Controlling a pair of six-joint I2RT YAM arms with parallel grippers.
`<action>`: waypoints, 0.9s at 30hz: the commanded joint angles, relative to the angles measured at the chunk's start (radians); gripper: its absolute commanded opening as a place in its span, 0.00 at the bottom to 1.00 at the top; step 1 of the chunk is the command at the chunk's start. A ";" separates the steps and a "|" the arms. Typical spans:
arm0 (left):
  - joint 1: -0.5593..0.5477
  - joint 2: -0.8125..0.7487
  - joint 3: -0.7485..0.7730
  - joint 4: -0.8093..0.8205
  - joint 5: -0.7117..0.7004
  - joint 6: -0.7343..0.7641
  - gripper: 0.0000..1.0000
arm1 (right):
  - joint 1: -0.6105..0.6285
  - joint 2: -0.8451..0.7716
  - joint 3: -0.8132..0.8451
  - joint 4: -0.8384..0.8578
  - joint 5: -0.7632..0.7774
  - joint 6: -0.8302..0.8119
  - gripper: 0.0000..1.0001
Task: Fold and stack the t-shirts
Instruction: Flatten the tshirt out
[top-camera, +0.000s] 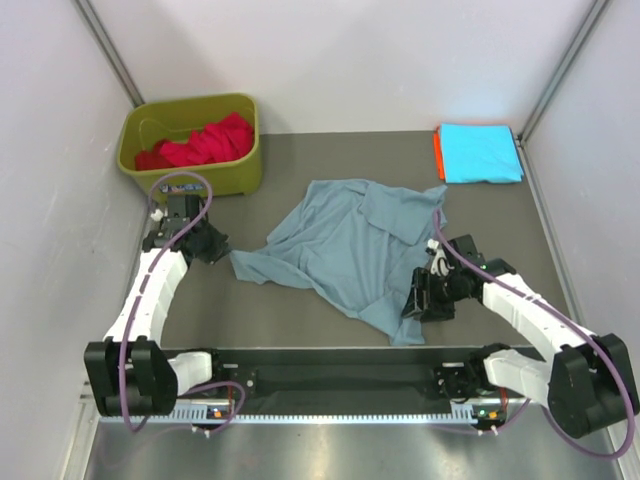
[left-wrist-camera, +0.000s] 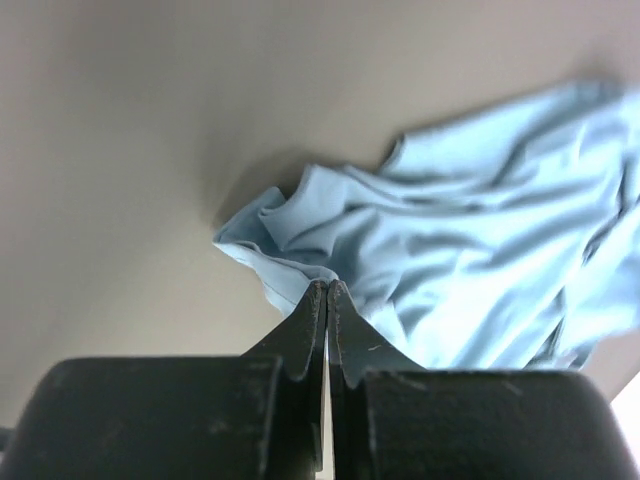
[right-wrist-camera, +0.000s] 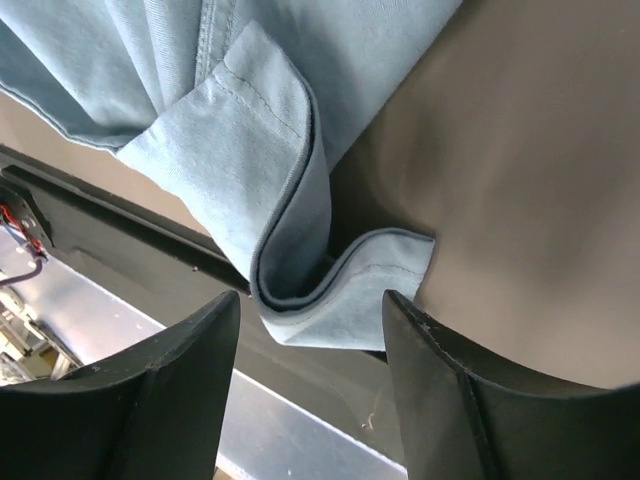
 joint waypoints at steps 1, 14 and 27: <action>-0.017 -0.034 -0.024 0.064 0.073 0.195 0.00 | 0.026 0.019 0.035 0.043 -0.005 0.009 0.59; -0.025 -0.079 -0.039 0.041 0.059 0.247 0.00 | 0.602 0.255 0.354 0.091 -0.028 0.059 0.37; -0.025 -0.127 -0.091 0.045 0.142 0.282 0.00 | 0.498 -0.012 0.068 0.270 -0.032 0.203 0.57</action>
